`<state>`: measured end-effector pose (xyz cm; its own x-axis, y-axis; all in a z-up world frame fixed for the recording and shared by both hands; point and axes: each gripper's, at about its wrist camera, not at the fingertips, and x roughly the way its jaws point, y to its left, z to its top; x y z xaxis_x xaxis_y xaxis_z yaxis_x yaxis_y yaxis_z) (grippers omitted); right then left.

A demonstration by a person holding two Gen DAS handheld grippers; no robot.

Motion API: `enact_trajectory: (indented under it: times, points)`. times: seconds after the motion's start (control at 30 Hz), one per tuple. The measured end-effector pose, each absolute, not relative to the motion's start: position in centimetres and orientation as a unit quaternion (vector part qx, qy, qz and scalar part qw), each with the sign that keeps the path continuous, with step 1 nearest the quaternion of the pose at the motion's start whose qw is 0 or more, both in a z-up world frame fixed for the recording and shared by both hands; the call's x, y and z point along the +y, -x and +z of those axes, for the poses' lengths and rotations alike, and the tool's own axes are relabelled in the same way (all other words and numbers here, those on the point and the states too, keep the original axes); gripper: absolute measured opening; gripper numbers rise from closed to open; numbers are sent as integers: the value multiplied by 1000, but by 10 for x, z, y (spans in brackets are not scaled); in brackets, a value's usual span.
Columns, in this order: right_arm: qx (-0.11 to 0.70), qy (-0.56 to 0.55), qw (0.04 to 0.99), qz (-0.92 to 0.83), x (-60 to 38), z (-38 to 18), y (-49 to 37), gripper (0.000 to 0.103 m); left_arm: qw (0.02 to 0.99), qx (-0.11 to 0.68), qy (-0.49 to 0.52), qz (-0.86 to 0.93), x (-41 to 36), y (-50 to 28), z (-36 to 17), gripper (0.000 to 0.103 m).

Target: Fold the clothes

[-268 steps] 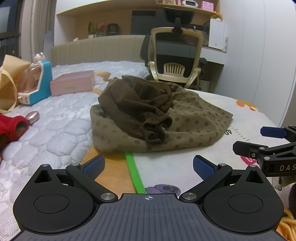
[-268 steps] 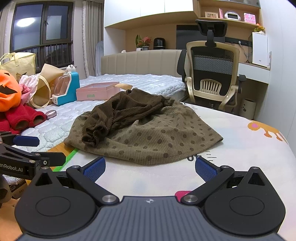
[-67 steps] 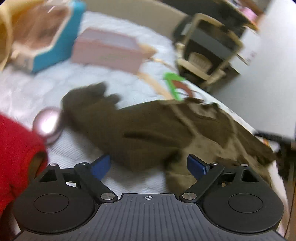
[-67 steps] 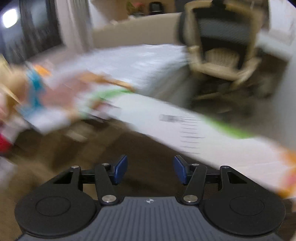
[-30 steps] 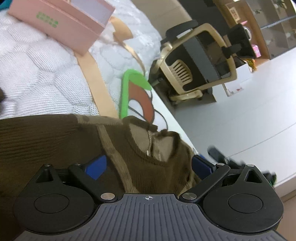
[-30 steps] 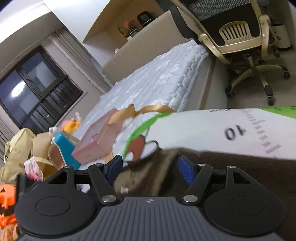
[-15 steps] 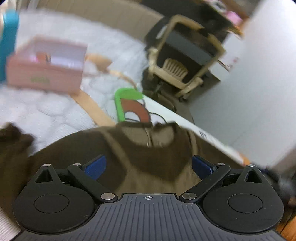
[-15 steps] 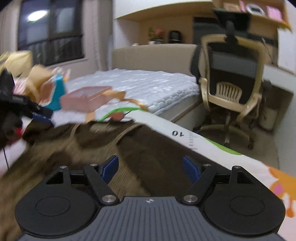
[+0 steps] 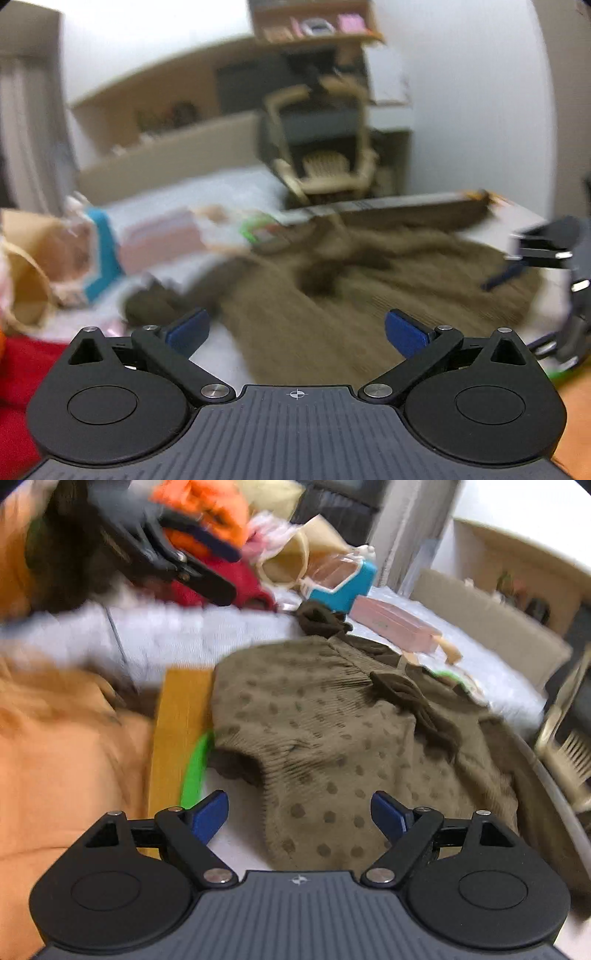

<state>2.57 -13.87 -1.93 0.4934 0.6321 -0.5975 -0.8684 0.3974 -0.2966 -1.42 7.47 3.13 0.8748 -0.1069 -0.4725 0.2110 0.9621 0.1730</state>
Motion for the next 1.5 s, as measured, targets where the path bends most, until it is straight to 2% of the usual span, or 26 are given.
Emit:
enact_trajectory:
  times: [0.13, 0.27, 0.33, 0.43, 0.53, 0.63, 0.8, 0.87, 1.1, 1.23, 1.3, 1.5]
  points:
    - [125, 281, 865, 396, -130, 15, -34, 72, 944, 252, -160, -139, 29, 16, 8, 103]
    - [49, 262, 908, 325, -122, 49, -41, 71, 950, 227, -205, -58, 4, -12, -10, 103]
    - [41, 278, 905, 320, -123, 50, -35, 72, 955, 226, -195, -1, 11, -33, -18, 103]
    - [73, 307, 894, 320, -130, 24, -26, 77, 955, 236, -165, 66, 42, -47, -25, 103]
    - [110, 355, 880, 296, -142, -21, -19, 77, 957, 236, -136, 102, 75, -40, -22, 103]
    - [101, 383, 890, 225, -160, -39, -25, 76, 959, 228, -118, 120, 97, -29, -11, 103]
    - [64, 266, 955, 113, -207, 9, -41, 76, 969, 198, -96, 111, 107, -4, 13, 103]
    - [60, 264, 958, 93, -217, 10, -40, 77, 970, 198, -92, 111, 109, 0, 15, 103]
    - [163, 313, 922, 162, -212, -52, -33, 78, 952, 274, -98, 98, 119, 0, -16, 103]
    - [153, 293, 923, 199, -205, -42, -21, 80, 951, 295, -74, 63, 123, 3, -23, 103]
    - [148, 299, 914, 232, -199, -37, -10, 83, 950, 298, -74, 57, 123, 6, -24, 103]
    - [151, 337, 891, 266, -169, -46, -9, 83, 950, 291, -62, 95, 140, 10, -17, 103]
